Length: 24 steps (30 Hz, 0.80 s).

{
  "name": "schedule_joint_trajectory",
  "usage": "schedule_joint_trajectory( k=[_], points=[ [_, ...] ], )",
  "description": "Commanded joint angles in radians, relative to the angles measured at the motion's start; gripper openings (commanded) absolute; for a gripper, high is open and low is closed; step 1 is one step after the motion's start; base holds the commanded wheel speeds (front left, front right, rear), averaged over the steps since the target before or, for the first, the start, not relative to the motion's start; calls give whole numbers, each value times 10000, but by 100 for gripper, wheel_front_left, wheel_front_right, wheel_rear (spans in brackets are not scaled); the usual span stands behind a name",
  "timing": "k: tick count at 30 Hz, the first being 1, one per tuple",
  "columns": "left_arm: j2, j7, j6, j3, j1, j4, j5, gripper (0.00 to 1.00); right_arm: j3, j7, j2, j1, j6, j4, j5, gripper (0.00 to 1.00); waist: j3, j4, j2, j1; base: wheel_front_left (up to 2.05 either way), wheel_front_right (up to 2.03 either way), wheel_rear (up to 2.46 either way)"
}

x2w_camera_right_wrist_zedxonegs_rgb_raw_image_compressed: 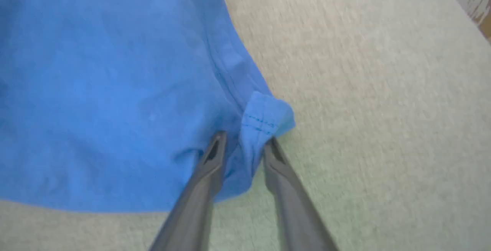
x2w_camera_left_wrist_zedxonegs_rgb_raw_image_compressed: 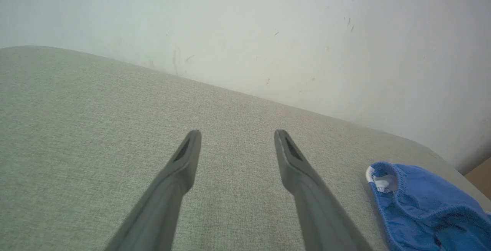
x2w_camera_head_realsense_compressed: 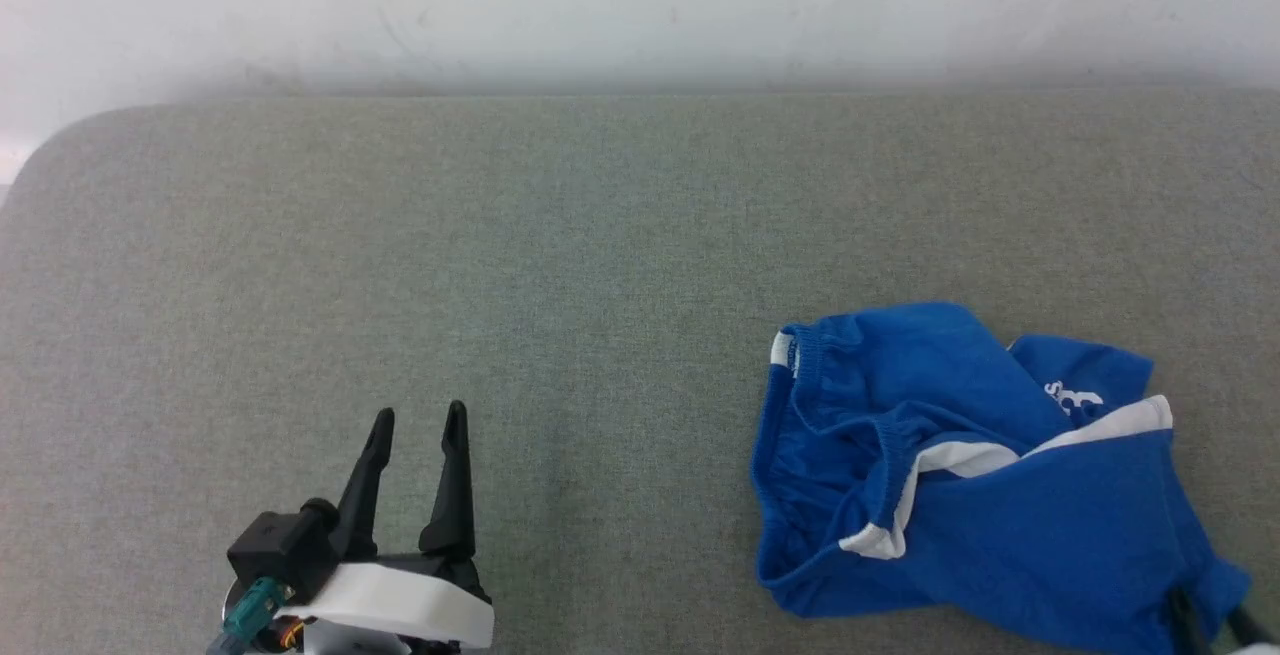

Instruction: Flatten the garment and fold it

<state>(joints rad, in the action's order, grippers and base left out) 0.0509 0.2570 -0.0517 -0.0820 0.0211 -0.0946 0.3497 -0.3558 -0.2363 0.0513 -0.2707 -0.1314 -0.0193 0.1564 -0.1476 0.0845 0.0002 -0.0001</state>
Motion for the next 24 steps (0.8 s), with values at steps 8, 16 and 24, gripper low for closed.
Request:
schedule_joint_trajectory(
  k=[8, 16, 24],
  points=[
    [-7, 47, -71, 45, 282, 26, -211, 100, 375, 1880, -9, 1326, 7, 1321, -225, 100, 473, 63, -2, 1, 0, 0, 0],
    [-7, 47, -97, 92, 737, 448, -246, 100, 1241, 3747, -10, 953, 7, 857, 99, 100, 507, 107, -2, 1, 0, 0, 0],
    [2, 28, -274, -325, 101, 815, -382, 100, 1285, 4279, -10, 1208, 7, 298, 2, 100, 157, -34, -2, 1, 0, 0, 0]
  ],
)
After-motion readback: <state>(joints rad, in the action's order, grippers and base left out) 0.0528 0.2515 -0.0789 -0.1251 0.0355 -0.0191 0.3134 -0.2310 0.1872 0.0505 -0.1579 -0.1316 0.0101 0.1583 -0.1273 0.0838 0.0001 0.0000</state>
